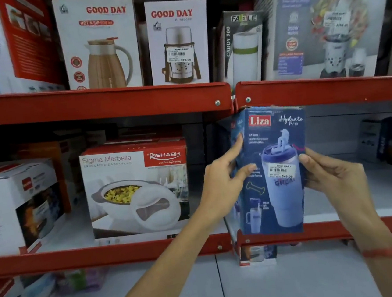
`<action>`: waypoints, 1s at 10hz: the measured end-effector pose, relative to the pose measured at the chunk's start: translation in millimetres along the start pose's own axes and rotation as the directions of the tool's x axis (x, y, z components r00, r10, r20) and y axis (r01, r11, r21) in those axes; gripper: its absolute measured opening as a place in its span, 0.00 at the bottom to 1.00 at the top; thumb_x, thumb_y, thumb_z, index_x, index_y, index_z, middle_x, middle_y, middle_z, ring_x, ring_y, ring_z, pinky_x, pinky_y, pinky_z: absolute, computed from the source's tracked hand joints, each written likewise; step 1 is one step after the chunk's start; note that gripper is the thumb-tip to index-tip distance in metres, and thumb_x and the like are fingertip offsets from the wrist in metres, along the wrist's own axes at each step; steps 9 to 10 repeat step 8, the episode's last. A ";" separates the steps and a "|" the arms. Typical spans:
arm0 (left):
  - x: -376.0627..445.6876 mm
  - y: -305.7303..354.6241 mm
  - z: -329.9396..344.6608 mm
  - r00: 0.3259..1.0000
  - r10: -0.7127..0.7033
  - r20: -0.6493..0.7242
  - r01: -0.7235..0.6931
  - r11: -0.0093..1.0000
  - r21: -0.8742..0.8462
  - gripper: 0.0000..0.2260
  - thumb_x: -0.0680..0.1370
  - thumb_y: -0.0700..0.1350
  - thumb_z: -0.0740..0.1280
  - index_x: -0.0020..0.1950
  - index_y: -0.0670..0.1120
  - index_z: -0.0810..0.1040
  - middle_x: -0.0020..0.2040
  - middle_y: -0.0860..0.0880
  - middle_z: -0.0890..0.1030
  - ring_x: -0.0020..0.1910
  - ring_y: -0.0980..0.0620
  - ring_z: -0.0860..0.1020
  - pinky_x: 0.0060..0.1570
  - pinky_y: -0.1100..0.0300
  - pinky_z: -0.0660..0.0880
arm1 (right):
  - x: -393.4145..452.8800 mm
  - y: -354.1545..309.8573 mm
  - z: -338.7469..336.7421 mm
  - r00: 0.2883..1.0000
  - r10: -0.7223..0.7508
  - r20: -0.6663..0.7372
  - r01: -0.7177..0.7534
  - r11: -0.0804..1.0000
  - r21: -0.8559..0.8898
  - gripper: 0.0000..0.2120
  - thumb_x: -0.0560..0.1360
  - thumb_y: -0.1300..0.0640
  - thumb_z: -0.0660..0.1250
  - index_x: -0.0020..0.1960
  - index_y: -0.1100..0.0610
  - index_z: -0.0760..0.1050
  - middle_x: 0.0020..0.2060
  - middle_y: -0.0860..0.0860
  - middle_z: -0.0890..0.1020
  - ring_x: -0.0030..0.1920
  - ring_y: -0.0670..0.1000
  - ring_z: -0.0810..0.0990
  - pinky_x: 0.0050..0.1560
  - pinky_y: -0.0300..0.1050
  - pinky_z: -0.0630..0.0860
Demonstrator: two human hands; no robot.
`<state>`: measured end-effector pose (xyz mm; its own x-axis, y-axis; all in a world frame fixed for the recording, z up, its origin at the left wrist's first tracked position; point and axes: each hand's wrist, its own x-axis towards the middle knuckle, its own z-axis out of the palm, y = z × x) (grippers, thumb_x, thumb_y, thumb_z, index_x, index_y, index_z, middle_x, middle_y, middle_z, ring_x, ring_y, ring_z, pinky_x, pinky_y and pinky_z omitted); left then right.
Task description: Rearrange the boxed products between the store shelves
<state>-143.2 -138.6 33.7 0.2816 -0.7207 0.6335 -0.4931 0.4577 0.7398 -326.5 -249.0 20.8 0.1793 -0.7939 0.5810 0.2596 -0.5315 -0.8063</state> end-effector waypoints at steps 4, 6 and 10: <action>13.7 -71.5 20.8 0.984 -0.145 -0.106 0.128 0.980 -0.152 0.29 0.75 0.34 0.68 0.69 0.58 0.66 0.66 0.42 0.77 0.59 0.53 0.79 0.57 0.46 0.79 | 24.4 87.1 19.5 0.999 0.029 -0.033 -0.031 0.998 -0.057 0.17 0.75 0.63 0.68 0.63 0.62 0.75 0.54 0.55 0.82 0.46 0.52 0.84 0.41 0.34 0.82; 6.8 -73.5 25.5 0.982 -0.152 -0.111 0.132 0.977 -0.166 0.29 0.75 0.37 0.68 0.63 0.68 0.68 0.67 0.45 0.76 0.62 0.50 0.78 0.55 0.44 0.80 | 17.9 89.2 21.2 0.998 0.016 -0.053 -0.022 0.994 -0.109 0.17 0.75 0.62 0.67 0.64 0.59 0.75 0.54 0.54 0.82 0.50 0.57 0.83 0.46 0.38 0.82; -11.4 -59.2 19.0 0.987 -0.136 -0.081 0.134 0.991 -0.031 0.33 0.76 0.45 0.68 0.76 0.52 0.55 0.71 0.59 0.68 0.66 0.68 0.69 0.69 0.56 0.68 | -4.5 55.2 36.9 0.985 -0.151 -0.089 0.082 0.845 -0.528 0.26 0.76 0.51 0.66 0.72 0.56 0.68 0.68 0.57 0.74 0.63 0.57 0.77 0.61 0.51 0.75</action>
